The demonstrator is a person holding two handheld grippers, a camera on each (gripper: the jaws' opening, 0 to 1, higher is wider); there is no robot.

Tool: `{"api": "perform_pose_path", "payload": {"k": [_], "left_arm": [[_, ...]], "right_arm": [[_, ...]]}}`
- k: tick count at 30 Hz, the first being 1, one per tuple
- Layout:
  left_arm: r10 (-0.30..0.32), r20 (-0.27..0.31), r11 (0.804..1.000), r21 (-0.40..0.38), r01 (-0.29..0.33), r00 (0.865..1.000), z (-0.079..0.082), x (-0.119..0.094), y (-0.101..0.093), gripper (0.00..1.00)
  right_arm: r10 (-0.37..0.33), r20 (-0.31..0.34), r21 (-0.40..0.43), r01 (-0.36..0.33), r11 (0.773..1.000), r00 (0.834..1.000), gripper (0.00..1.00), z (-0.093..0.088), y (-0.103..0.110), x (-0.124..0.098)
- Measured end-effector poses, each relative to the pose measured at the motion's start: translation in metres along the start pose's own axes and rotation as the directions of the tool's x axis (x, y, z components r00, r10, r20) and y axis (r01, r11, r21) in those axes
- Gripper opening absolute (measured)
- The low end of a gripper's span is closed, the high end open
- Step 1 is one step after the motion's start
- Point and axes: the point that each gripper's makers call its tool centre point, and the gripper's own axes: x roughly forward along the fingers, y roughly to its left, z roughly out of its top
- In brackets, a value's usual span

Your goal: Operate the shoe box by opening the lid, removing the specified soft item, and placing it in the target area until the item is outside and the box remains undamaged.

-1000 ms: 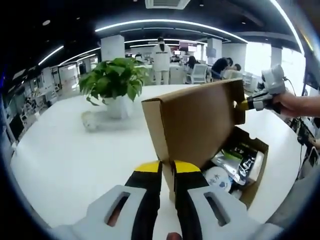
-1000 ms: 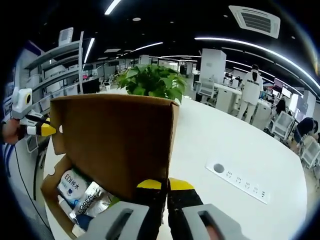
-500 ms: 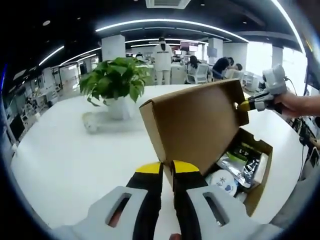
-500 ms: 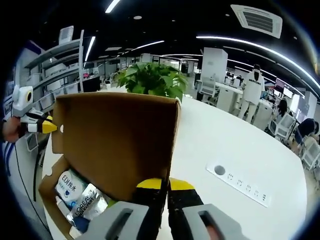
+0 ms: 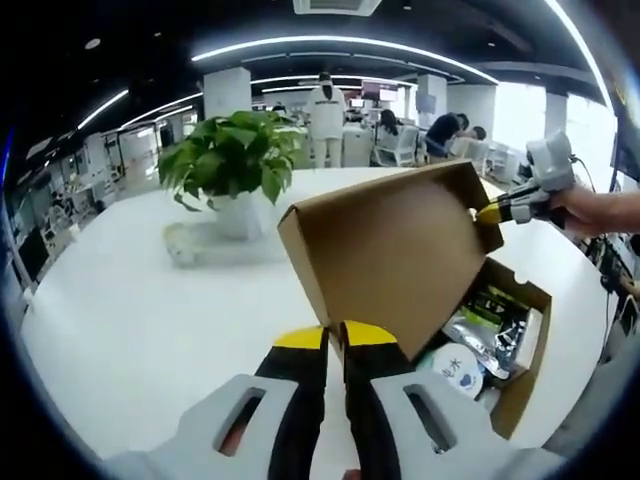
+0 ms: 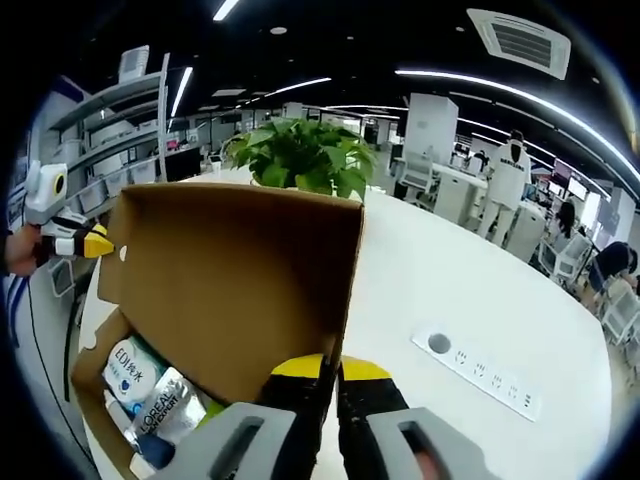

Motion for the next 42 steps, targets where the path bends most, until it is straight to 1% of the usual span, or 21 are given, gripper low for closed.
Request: {"api": "perform_pose_path", "payload": {"k": [13,20,42], "left_arm": [[0.000,-0.015,1.000,0.003,0.000,1.000,0.000,0.010,0.005,0.03],[0.005,-0.031,1.000,0.008,-0.005,0.999,-0.001,0.017,0.009,0.03],[0.030,-0.085,0.999,0.015,-0.029,0.996,-0.007,0.035,0.018,0.03]], "right_arm": [[0.011,-0.036,-0.006,-0.011,1.000,0.999,0.00,-0.013,0.002,0.004],[0.008,-0.057,-0.008,-0.009,1.000,0.998,0.00,-0.021,0.002,0.005],[0.014,-0.065,-0.006,-0.015,1.000,0.998,0.00,-0.022,0.001,0.015]]}}
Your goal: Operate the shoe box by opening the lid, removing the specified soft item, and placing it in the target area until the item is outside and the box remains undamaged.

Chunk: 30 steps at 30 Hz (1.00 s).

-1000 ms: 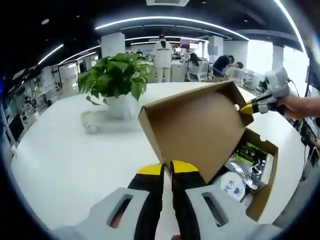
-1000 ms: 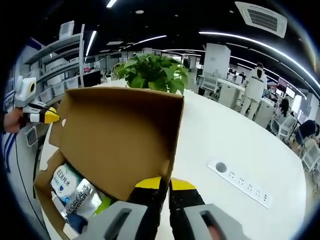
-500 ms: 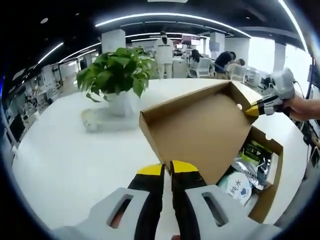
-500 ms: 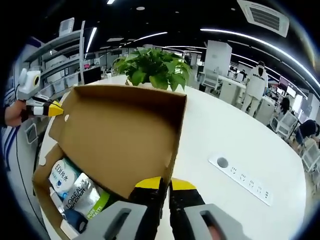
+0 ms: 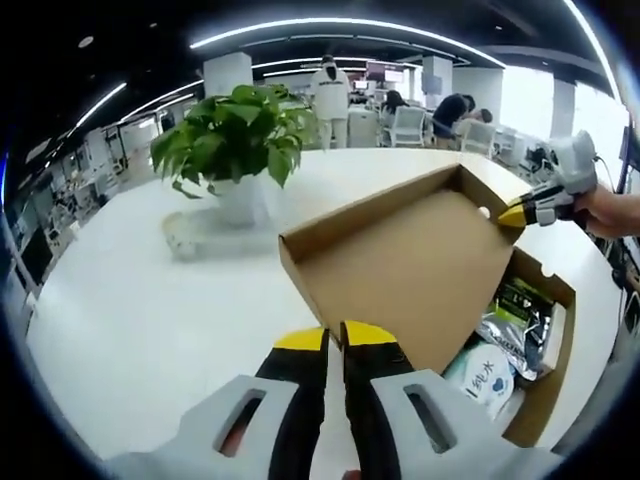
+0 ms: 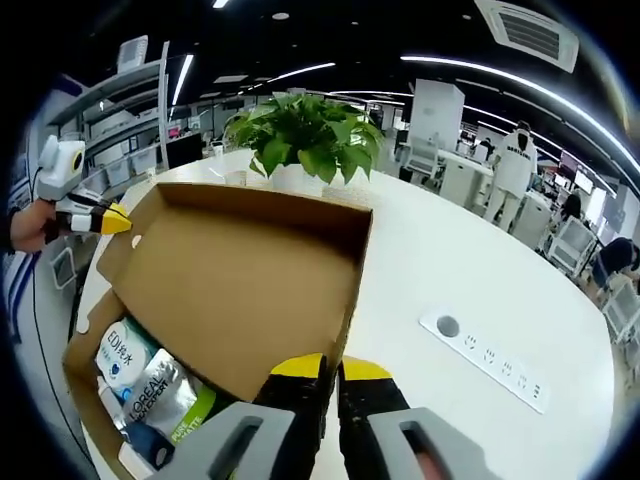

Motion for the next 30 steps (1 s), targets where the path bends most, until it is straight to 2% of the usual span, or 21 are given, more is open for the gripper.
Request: {"api": "perform_pose_path", "payload": {"k": [30], "left_arm": [[0.019,-0.096,1.000,-0.011,-0.020,0.995,-0.017,0.029,0.009,0.03]], "right_arm": [[0.009,-0.037,0.015,-0.009,1.000,0.999,0.00,-0.004,-0.003,0.017]]}}
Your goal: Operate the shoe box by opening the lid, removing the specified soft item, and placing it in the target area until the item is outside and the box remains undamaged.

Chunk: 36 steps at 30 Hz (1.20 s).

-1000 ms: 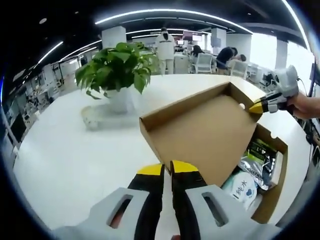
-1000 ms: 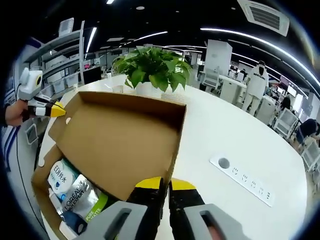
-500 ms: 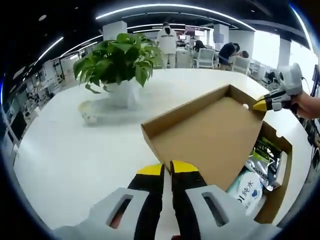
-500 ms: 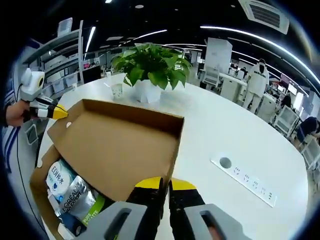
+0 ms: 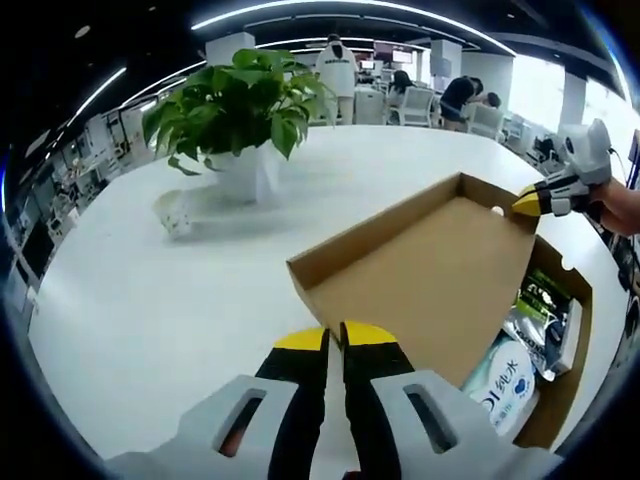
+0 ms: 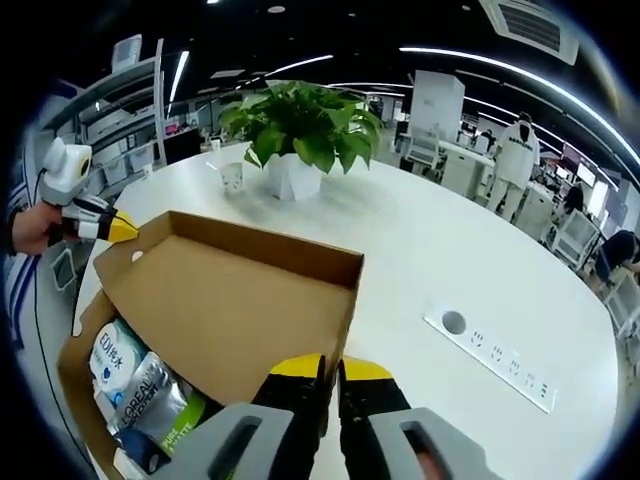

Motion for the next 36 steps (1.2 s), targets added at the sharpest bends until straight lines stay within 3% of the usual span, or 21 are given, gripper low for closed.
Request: {"api": "perform_pose_path", "payload": {"k": [23,36], "left_arm": [[-0.001,-0.083,1.000,0.024,0.003,0.997,-0.017,0.015,-0.002,0.00],[-0.002,-0.094,1.000,0.028,0.004,0.996,-0.020,0.018,-0.001,0.00]], "right_arm": [[0.008,-0.041,0.008,-0.007,1.000,0.999,0.01,-0.009,0.000,0.012],[0.012,-0.044,0.018,-0.011,1.000,0.999,0.01,-0.009,0.000,0.013]]}}
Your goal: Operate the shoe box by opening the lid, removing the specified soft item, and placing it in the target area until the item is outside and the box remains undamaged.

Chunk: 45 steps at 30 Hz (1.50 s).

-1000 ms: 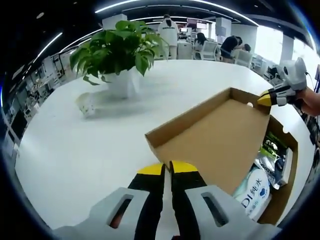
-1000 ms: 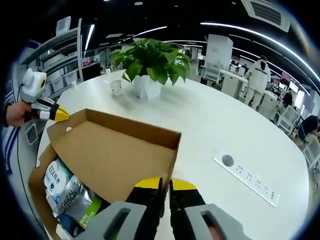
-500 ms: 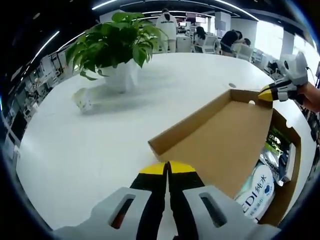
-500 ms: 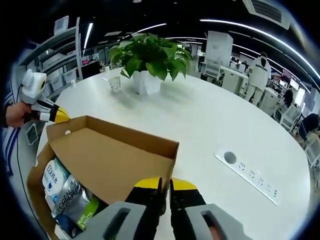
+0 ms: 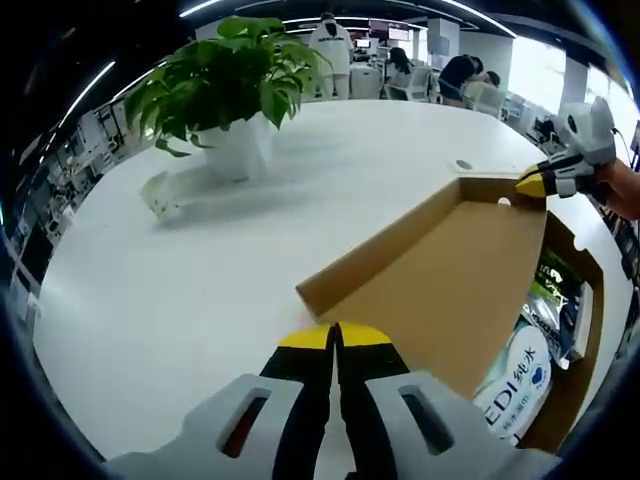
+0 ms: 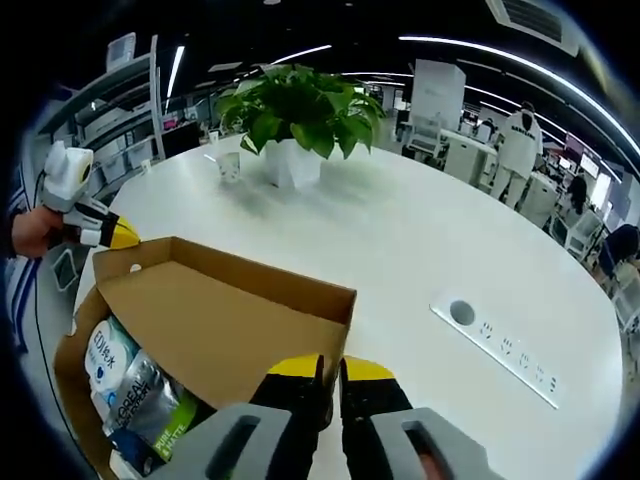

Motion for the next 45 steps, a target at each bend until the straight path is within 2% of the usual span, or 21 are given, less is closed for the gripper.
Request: {"api": "perform_pose_path", "payload": {"k": [8,11,13,18,24,26,28,34,37,45], "left_arm": [[0.019,0.010,1.000,-0.003,-0.019,1.000,0.002,-0.004,0.004,0.00],[0.013,0.022,0.999,0.029,-0.014,1.000,0.002,-0.008,0.005,0.03],[0.009,0.028,1.000,0.018,-0.010,1.000,0.002,-0.010,0.006,0.04],[0.010,0.040,1.000,0.016,-0.010,0.999,0.001,-0.019,0.008,0.07],[0.004,0.073,1.000,0.013,-0.005,0.997,0.008,-0.030,0.006,0.11],[-0.005,0.090,1.000,0.009,0.004,0.996,0.012,-0.035,0.002,0.13],[-0.024,0.122,0.999,0.030,0.021,0.992,0.021,-0.049,-0.010,0.16],[-0.068,0.145,0.996,0.059,0.060,0.987,0.025,-0.060,-0.029,0.21],[-0.083,0.158,0.996,0.050,0.076,0.984,0.026,-0.065,-0.035,0.22],[-0.110,0.165,0.994,0.034,0.106,0.980,0.011,-0.079,-0.056,0.24]], "right_arm": [[-0.003,-0.003,-0.006,0.003,1.000,1.000,0.02,-0.001,0.001,-0.003],[0.002,-0.011,-0.007,-0.002,1.000,1.000,0.03,-0.003,0.001,-0.004],[-0.001,-0.018,-0.013,0.001,1.000,1.000,0.05,-0.004,0.001,-0.006],[-0.005,-0.009,-0.005,0.005,1.000,1.000,0.09,-0.005,-0.001,-0.014],[-0.017,0.024,0.030,0.016,0.999,1.000,0.13,-0.004,-0.008,-0.028],[-0.018,0.029,0.028,0.017,0.999,0.999,0.16,-0.004,-0.008,-0.033],[-0.026,0.044,0.042,0.024,0.999,0.999,0.16,-0.008,-0.009,-0.048],[-0.030,0.048,0.067,0.027,0.997,0.998,0.20,-0.023,-0.006,-0.062],[-0.053,0.049,0.071,0.049,0.996,0.997,0.22,-0.031,-0.007,-0.071],[-0.051,0.095,0.101,0.041,0.994,0.994,0.28,-0.040,-0.005,-0.095]]}}
